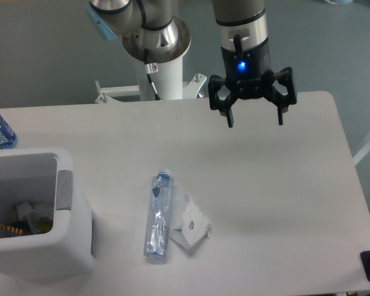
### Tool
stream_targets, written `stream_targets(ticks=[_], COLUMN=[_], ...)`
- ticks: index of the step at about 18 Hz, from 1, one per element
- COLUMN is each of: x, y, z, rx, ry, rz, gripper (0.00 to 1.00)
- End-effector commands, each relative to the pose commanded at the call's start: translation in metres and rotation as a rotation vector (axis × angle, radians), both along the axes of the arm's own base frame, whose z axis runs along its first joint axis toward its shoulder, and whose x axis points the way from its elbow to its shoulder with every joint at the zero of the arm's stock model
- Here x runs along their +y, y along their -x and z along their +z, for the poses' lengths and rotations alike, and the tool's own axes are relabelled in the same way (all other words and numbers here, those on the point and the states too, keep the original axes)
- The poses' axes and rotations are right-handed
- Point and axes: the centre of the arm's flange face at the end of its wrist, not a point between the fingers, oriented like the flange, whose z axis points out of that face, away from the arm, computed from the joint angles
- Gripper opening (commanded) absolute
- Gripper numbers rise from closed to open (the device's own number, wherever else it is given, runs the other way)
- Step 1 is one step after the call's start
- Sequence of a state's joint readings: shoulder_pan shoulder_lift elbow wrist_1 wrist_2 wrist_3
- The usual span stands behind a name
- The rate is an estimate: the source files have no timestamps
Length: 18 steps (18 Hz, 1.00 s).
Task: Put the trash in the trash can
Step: 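Move the open gripper down toward the white crumpled tissue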
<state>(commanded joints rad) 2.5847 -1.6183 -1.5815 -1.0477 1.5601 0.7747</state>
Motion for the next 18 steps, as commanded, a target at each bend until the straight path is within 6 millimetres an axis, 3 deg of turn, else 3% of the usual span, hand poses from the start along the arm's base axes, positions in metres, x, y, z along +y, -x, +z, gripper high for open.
stream_targets(ticks=[9, 15, 18], x=[0.008, 0.021, 0.037], y=[0.0, 0.006, 0.003], z=[-0.007, -0.045, -0.075], rx=[-0.008, -0.059, -0.111], ry=[-0.001, 0.02, 0.037], rz=[-0.001, -0.014, -0.01], gripper=[1.0, 1.0, 1.0])
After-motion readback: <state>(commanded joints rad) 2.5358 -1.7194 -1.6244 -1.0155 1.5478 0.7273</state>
